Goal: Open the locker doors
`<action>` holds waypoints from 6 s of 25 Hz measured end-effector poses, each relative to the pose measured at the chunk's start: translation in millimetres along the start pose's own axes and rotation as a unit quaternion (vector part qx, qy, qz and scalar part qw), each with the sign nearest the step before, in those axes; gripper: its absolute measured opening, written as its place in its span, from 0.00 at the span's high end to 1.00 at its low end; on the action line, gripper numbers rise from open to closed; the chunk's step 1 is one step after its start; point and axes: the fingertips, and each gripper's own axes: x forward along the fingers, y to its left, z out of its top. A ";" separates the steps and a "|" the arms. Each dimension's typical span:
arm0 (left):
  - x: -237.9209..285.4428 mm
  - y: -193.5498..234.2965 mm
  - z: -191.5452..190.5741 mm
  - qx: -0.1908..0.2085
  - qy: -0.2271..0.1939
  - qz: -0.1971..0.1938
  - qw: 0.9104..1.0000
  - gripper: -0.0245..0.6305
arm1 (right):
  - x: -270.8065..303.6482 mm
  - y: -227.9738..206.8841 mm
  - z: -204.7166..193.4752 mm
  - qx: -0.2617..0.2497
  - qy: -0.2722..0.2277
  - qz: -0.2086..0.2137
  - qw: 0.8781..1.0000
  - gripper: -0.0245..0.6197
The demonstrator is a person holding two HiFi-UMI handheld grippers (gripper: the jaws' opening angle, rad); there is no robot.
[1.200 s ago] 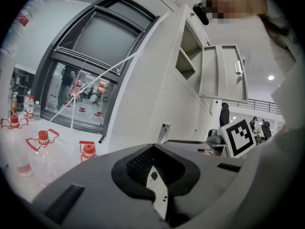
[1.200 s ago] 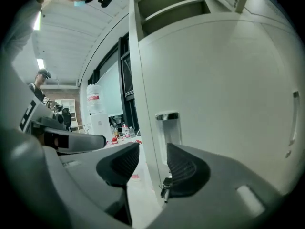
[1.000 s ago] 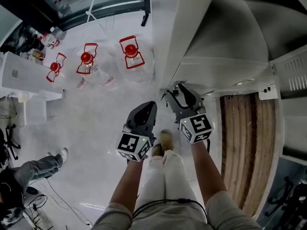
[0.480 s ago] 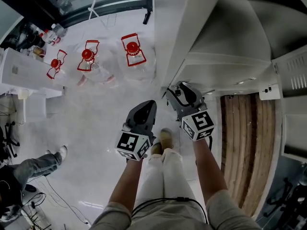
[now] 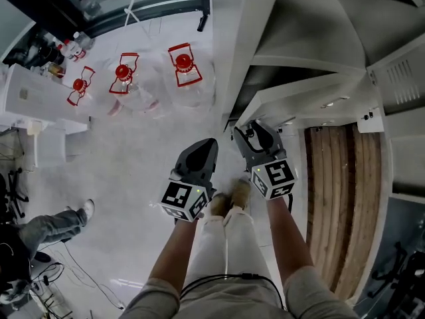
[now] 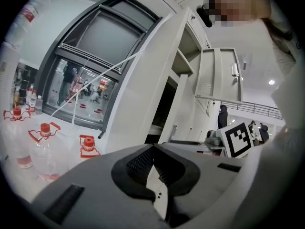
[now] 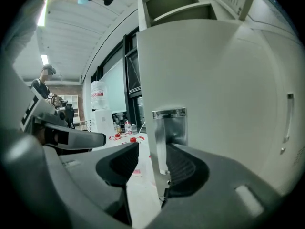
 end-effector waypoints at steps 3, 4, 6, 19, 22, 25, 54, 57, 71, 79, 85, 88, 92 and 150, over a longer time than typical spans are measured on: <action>-3.6 -9.7 -3.6 0.002 0.004 -0.004 1.000 0.96 | -14.3 2.8 -3.5 0.000 0.001 -0.002 1.000 0.68; -4.7 -13.2 -5.3 0.002 0.006 -0.005 1.000 0.96 | -19.0 3.9 -5.1 -0.001 0.003 -0.001 1.000 0.68; -6.4 -20.5 -10.3 0.003 0.009 -0.007 1.000 0.96 | -29.2 5.7 -9.2 0.000 0.005 -0.002 1.000 0.69; -24.0 -87.4 -45.3 0.007 0.005 0.004 1.000 0.96 | -103.0 -5.3 -28.5 -0.002 0.002 -0.001 1.000 0.76; -29.2 -107.9 -51.3 0.010 0.005 0.004 1.000 0.96 | -124.0 -10.2 -33.7 -0.003 0.004 0.007 1.000 0.76; -34.8 -123.7 -53.9 0.012 0.000 0.006 1.000 0.96 | -142.0 -12.8 -37.4 -0.007 0.008 0.012 1.000 0.76; -49.1 -200.4 -62.2 0.014 -0.022 0.037 0.999 0.96 | -269.2 -86.9 -64.7 0.021 0.034 -0.069 0.997 0.75; -48.1 -204.5 -60.8 0.015 -0.023 0.035 0.999 0.96 | -276.9 -94.9 -65.7 0.021 0.036 -0.082 0.996 0.75; -52.9 -206.5 -56.7 0.018 -0.024 0.040 0.999 0.96 | -306.1 -129.2 -69.3 0.057 0.029 -0.150 0.987 0.80; -56.7 -205.4 -59.1 0.015 -0.024 0.041 0.999 0.96 | -317.5 -146.8 -70.3 0.095 0.016 -0.183 0.978 0.85; -62.5 -203.5 -58.2 0.014 -0.025 0.041 0.999 0.96 | -323.4 -149.6 -69.8 0.115 0.013 -0.204 0.972 0.89; -66.4 -201.9 -56.2 0.015 -0.026 0.042 0.999 0.96 | -327.1 -146.4 -70.9 0.124 0.011 -0.211 0.969 0.94; -74.1 -200.0 -51.3 0.016 -0.030 0.043 0.998 0.96 | -330.7 -138.0 -68.4 0.117 0.013 -0.209 0.971 0.96; -239.6 -260.7 127.5 0.111 -0.119 0.069 0.984 0.96 | -422.3 47.0 163.1 -0.041 -0.114 -0.001 0.993 0.96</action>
